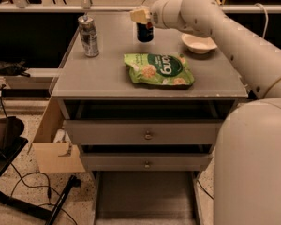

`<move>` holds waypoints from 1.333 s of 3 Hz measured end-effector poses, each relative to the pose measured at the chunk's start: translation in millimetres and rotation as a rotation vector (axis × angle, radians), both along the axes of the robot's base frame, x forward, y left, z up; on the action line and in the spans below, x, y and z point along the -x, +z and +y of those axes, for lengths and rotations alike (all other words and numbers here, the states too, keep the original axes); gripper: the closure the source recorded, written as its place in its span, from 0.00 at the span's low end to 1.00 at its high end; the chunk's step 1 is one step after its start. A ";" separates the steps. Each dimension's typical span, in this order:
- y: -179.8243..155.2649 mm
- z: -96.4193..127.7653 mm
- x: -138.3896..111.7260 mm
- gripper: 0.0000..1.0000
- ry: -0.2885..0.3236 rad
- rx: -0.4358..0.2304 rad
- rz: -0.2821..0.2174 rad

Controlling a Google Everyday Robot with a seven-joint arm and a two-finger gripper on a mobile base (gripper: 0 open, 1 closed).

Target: Pick pepsi can from bottom drawer and place on counter

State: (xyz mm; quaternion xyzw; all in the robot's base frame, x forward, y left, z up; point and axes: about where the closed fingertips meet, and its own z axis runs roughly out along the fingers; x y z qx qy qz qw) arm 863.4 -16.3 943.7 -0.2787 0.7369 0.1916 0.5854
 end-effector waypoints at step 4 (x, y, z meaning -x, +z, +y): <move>0.4 -0.8 -2.0 0.11 -0.008 0.001 -0.008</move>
Offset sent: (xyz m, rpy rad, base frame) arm 0.0020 -0.0009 0.0005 -0.0006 -0.0085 -0.0080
